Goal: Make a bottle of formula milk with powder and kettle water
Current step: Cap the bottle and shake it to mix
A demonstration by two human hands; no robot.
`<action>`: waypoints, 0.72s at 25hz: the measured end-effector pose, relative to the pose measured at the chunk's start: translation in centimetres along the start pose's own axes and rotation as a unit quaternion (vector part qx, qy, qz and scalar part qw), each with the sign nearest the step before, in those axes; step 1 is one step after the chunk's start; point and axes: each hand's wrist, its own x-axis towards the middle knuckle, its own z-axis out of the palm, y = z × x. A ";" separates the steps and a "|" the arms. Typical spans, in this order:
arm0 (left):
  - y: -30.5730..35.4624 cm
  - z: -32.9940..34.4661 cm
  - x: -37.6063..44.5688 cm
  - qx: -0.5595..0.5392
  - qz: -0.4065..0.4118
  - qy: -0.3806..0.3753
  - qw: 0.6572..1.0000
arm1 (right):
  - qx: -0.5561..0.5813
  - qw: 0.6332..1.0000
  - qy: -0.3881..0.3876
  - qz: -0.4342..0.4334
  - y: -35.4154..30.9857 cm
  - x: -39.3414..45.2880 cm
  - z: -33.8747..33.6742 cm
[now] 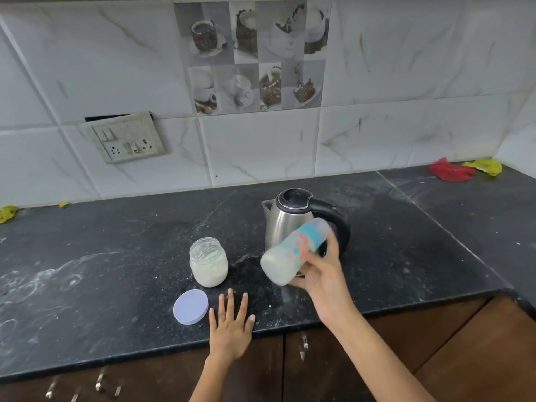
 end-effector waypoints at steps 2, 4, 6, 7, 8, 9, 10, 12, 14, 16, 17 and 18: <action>0.1 0.2 0.0 -0.004 0.000 0.007 1.000 | -0.002 1.000 -0.008 0.021 0.1 0.0 0.5; 0.2 0.2 -0.2 -0.007 -0.005 -0.008 1.000 | -0.090 0.991 -0.077 0.070 1.4 -1.0 1.0; 0.1 0.1 -0.3 0.004 -0.004 -0.008 1.000 | -0.080 0.993 -0.068 0.050 1.5 -0.6 0.7; 0.1 0.1 -0.3 0.002 -0.001 0.002 1.000 | -0.044 0.998 -0.036 0.023 1.0 -0.1 0.5; 0.1 0.1 -0.3 0.000 0.001 0.012 1.000 | -0.017 1.000 -0.014 0.009 0.5 0.3 0.5; 0.1 0.2 -0.3 -0.003 0.003 0.019 1.000 | -0.018 1.000 -0.013 0.012 0.3 0.3 0.6; 0.2 0.2 -0.3 -0.008 0.007 0.020 1.000 | -0.052 0.998 -0.032 0.030 0.4 0.0 0.8; 0.3 0.1 -0.4 -0.016 0.009 0.021 1.000 | -0.112 0.990 -0.064 0.052 0.8 -0.4 0.7; 0.2 -0.2 -0.5 -0.015 0.011 0.022 1.000 | -0.064 0.997 -0.028 0.013 0.5 0.4 -0.1; -0.1 0.2 -0.4 -0.014 0.004 0.008 1.000 | -0.034 0.999 -0.024 0.011 0.4 0.4 0.0; 0.1 -0.1 -0.6 -0.005 0.007 0.014 1.000 | -0.068 0.995 -0.055 0.038 1.0 -0.2 0.2; 0.1 0.0 -0.6 0.002 0.013 0.011 1.000 | -0.113 0.987 -0.089 0.067 1.6 -1.0 0.5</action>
